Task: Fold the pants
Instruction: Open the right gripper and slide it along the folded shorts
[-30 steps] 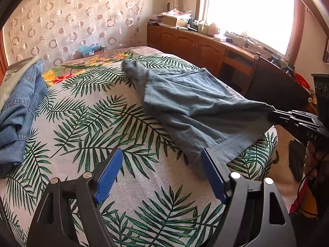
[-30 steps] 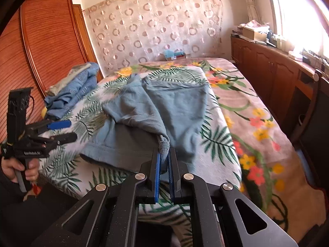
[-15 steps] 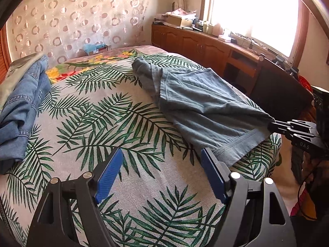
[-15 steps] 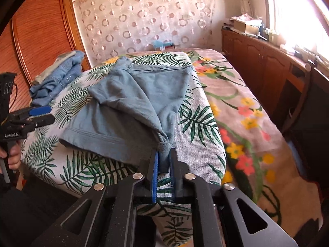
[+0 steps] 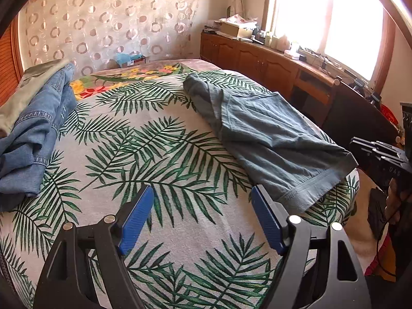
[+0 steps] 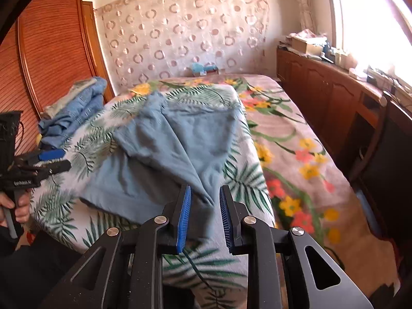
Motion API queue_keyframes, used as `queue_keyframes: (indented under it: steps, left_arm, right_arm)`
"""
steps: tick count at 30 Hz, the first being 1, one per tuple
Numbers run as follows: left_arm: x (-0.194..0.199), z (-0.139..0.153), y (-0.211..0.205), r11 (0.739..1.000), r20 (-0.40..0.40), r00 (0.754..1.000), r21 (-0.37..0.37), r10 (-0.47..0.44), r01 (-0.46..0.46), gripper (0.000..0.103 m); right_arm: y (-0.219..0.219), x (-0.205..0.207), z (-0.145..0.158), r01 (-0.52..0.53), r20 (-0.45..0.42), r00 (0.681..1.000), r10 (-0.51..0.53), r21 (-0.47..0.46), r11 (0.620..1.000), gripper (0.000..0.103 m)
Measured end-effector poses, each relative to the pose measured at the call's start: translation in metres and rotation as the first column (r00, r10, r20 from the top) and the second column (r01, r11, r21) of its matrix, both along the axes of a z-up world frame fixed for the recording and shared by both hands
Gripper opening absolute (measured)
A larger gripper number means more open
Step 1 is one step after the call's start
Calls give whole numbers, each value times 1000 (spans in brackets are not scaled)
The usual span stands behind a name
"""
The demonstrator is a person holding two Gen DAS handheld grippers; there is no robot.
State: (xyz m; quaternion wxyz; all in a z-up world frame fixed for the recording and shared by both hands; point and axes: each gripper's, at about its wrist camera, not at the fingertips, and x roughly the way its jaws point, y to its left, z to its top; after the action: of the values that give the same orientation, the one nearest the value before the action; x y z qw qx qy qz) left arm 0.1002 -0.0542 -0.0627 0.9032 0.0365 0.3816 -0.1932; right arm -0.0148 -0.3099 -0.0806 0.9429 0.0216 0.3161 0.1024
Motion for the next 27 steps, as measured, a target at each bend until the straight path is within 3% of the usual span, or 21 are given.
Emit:
queue_keyframes:
  steps: [7,9,11,27]
  left_arm:
    - [2,3,12,1000,8,1000,-11,22,-22,79]
    - [3,4,14,1000,10,1000,-11,28,-28,79]
    - [4,4,16,999,14,999,-8,31,-31,79]
    - [9,7,37,997,22,996,-10,81,-80,79]
  right_arm:
    - [27,21,5,-82,21,996,82,7,997,24]
    - [36,30,5,-106,22,994,106,8,994,31]
    - [43,39,4,-134,22,991,134,16,991,32]
    - [74,101,-9,-277,-22,961,276,-30,960,32]
